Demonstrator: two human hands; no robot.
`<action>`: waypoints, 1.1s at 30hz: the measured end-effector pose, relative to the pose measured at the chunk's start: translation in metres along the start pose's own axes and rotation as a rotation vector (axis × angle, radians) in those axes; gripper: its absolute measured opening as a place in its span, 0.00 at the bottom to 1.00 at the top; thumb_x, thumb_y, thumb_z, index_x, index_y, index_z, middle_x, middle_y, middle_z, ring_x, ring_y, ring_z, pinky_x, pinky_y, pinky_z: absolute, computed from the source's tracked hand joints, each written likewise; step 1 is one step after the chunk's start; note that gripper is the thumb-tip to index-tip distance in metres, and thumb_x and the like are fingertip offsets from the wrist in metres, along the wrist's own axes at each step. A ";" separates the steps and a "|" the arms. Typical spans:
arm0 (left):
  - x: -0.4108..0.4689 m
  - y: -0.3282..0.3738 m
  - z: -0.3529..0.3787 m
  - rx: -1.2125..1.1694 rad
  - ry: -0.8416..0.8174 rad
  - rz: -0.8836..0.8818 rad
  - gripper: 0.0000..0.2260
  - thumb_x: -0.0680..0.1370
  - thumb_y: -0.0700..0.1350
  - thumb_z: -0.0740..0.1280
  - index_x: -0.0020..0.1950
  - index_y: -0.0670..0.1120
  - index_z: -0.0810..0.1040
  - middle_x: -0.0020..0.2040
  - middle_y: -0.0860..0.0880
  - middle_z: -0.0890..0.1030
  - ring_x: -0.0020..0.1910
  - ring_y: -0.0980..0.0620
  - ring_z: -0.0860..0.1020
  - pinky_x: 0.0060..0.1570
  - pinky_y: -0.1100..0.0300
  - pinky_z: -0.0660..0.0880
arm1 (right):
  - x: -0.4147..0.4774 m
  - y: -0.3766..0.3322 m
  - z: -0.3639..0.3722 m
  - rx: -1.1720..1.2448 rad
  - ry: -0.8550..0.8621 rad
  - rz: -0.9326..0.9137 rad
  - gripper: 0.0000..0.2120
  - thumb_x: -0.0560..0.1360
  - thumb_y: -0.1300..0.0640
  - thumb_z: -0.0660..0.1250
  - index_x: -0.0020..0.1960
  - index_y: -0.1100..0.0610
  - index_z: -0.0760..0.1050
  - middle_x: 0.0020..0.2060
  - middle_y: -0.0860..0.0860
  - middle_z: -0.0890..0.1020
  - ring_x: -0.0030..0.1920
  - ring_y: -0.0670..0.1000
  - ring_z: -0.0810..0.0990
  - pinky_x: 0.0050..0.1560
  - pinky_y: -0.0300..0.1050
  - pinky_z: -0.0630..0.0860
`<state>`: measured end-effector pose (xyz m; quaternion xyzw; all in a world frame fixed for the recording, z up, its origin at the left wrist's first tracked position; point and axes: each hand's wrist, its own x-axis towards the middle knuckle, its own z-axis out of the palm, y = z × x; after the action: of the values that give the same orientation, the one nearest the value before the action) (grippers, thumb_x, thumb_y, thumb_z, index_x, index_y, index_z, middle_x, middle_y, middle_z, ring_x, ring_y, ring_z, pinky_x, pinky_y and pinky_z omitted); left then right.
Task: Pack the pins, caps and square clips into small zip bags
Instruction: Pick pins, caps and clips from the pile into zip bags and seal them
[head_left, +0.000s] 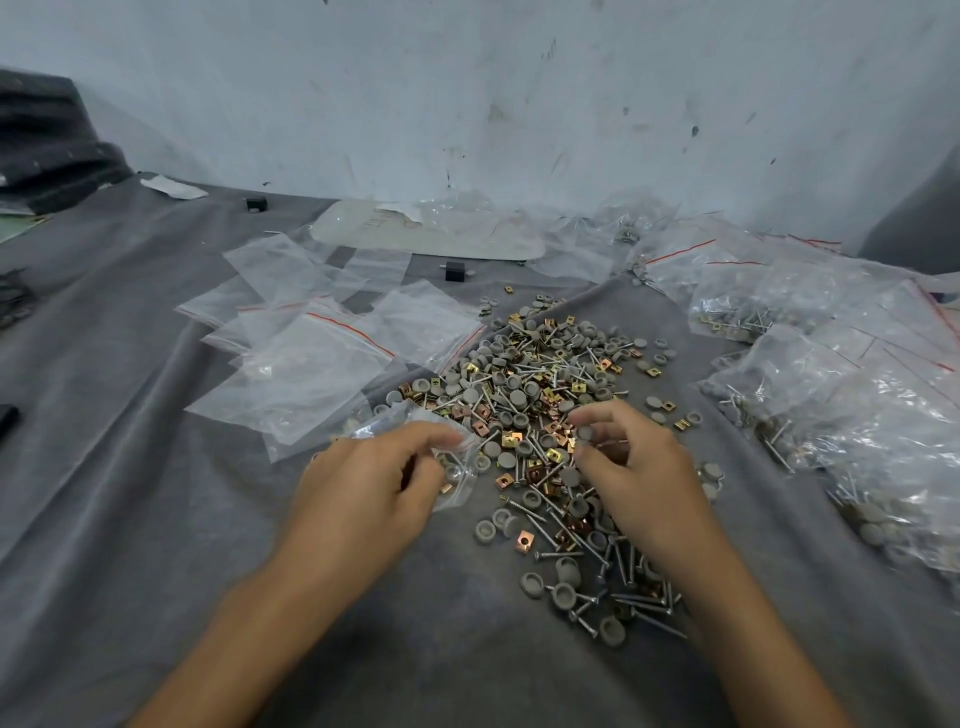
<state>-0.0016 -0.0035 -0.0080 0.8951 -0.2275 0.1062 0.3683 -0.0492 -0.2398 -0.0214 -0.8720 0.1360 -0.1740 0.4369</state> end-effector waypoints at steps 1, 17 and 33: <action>0.000 0.000 0.001 -0.003 -0.005 -0.001 0.13 0.80 0.45 0.66 0.56 0.61 0.84 0.27 0.62 0.75 0.31 0.61 0.74 0.32 0.64 0.64 | 0.000 -0.001 0.000 0.032 0.004 0.010 0.14 0.77 0.59 0.70 0.51 0.38 0.78 0.42 0.41 0.82 0.38 0.42 0.81 0.35 0.45 0.78; 0.005 -0.007 0.016 -0.468 -0.185 -0.122 0.10 0.81 0.47 0.64 0.55 0.60 0.83 0.27 0.49 0.80 0.26 0.57 0.74 0.29 0.61 0.69 | -0.025 -0.029 0.034 0.587 -0.274 -0.062 0.13 0.79 0.68 0.68 0.55 0.52 0.82 0.49 0.50 0.87 0.46 0.51 0.86 0.46 0.43 0.82; 0.013 -0.007 0.010 -0.626 -0.111 -0.227 0.12 0.76 0.49 0.62 0.52 0.60 0.84 0.25 0.49 0.78 0.23 0.58 0.70 0.25 0.65 0.67 | -0.015 -0.021 0.002 0.163 -0.133 -0.172 0.03 0.76 0.53 0.73 0.48 0.45 0.83 0.41 0.42 0.84 0.38 0.41 0.81 0.37 0.37 0.77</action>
<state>0.0133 -0.0103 -0.0143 0.7625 -0.1677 -0.0597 0.6220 -0.0603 -0.2204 -0.0085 -0.8517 0.0169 -0.1633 0.4976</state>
